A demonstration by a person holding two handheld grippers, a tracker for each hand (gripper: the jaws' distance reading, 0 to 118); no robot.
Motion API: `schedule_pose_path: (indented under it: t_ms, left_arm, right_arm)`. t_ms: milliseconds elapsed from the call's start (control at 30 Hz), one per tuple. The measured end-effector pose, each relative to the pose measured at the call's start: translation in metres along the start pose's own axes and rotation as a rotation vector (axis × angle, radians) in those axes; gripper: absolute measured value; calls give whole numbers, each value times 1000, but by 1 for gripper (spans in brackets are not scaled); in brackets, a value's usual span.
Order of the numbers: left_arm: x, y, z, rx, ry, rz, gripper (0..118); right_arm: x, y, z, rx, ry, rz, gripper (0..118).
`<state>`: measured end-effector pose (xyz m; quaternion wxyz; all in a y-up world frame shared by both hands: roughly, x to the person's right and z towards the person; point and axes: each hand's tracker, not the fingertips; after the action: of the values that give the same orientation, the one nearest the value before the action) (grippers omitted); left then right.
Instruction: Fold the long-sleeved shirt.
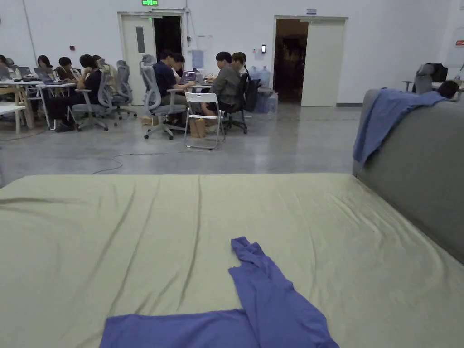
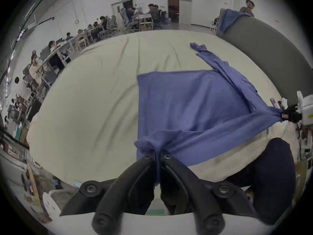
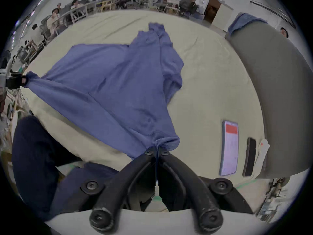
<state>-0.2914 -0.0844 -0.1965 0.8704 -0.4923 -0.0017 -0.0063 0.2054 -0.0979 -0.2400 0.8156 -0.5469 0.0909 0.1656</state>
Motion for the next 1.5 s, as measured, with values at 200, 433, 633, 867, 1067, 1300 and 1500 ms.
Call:
schedule_pose_path:
  t_ms: [200, 433, 633, 867, 1067, 1300, 1500]
  left_arm:
    - [4, -33, -42, -112, 21, 10, 0]
    - [-5, -43, -66, -114, -10, 150, 25]
    - [-11, -11, 17, 215, -88, 268, 118]
    - [32, 0, 70, 264, -40, 135, 51]
    - [27, 27, 58, 305, -117, 243, 0]
    - [18, 78, 29, 364, -75, 209, 0]
    - [9, 97, 0, 339, -83, 206, 0]
  right_arm:
    - [0, -13, -44, -110, 20, -19, 0]
    - [-3, -9, -56, -146, 24, -10, 10]
    - [22, 7, 19, 72, -15, -43, 106]
    - [8, 8, 86, 360, 56, -224, 70]
    - [-1, 63, 46, 362, 142, -214, 5]
    - [-3, 319, -55, 509, 123, -145, 118]
    - [4, 479, -223, 128, -16, -133, 118]
